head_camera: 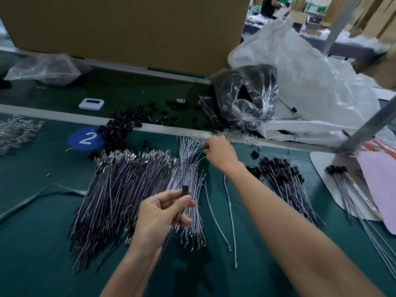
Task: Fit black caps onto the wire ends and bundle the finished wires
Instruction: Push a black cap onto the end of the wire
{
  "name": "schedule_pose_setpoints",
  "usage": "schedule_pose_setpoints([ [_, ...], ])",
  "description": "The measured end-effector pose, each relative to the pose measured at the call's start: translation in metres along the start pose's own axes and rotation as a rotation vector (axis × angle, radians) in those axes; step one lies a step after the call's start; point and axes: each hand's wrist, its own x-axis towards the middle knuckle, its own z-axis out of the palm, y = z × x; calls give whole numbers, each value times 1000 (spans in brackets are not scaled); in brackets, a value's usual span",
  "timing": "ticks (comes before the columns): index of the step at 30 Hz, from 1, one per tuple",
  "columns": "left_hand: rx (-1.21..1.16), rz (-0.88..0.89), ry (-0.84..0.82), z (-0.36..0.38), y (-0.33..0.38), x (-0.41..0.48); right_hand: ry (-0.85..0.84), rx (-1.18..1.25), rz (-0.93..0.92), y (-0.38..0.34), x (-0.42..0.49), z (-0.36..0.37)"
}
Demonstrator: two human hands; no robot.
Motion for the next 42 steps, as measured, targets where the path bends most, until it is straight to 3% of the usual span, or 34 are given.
schedule_pose_setpoints([
  [8, 88, 80, 10, -1, 4, -4, 35, -106, -55, 0, -2, 2],
  [12, 73, 134, 23, 4, 3, -7, 172, 536, -28, -13, -39, -21],
  [14, 56, 162, 40, 8, 1, -8, 141, 862, -81, -25, -73, -33],
  [17, 64, 207, 51, 14, 0, -10, 101, 1097, -181, -37, -122, -41],
  [24, 61, 287, 20, 23, 1, -20, 178, 1048, -154, -41, -154, -47],
  [42, 111, 320, -151, 17, 12, -15, 19, 778, -245, -22, -150, -68],
])
